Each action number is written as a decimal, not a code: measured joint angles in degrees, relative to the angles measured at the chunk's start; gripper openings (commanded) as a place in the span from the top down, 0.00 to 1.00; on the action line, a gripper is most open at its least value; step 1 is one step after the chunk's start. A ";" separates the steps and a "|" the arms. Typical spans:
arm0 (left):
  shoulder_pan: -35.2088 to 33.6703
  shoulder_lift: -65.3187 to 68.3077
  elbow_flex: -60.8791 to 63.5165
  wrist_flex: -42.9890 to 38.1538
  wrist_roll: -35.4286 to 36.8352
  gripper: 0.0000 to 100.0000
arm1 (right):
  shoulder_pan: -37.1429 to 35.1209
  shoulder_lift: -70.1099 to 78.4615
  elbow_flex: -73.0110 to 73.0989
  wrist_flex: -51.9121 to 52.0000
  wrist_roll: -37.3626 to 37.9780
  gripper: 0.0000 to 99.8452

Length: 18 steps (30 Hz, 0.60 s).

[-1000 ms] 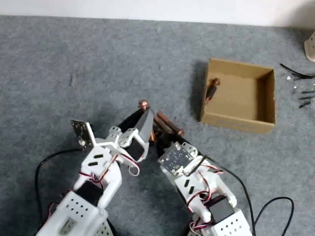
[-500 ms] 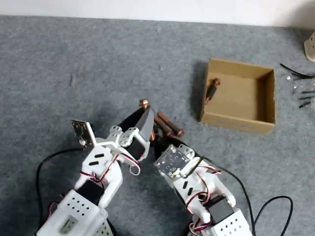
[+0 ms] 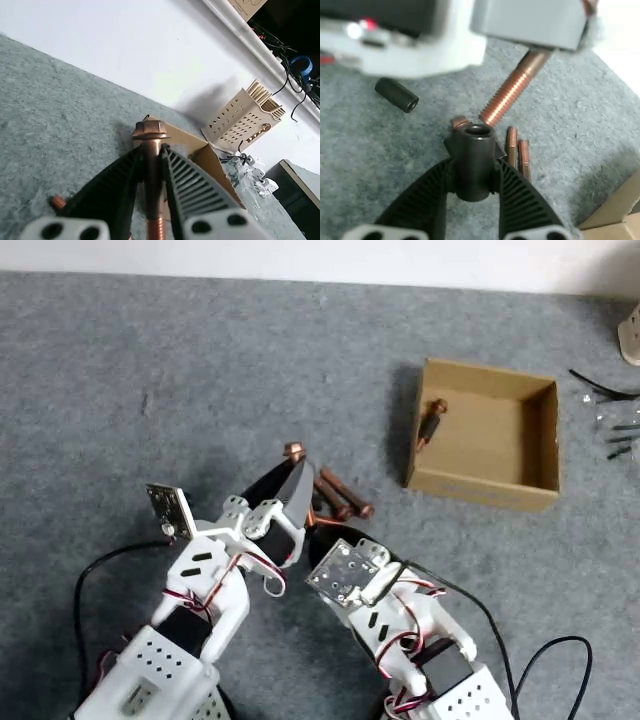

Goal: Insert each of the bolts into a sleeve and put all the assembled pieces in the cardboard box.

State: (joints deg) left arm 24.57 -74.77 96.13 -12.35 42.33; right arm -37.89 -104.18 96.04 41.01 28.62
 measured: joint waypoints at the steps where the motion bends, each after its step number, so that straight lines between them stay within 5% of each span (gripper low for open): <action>1: 0.00 0.00 0.09 0.18 0.00 0.99 | 0.00 0.00 0.00 0.00 0.00 0.99; 18: 2.46 -0.09 0.09 3.69 -0.26 0.99 | 1.32 0.00 0.00 0.18 0.18 0.99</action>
State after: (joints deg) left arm 27.03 -74.86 96.22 -8.66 42.07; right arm -36.57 -104.18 96.04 41.19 28.79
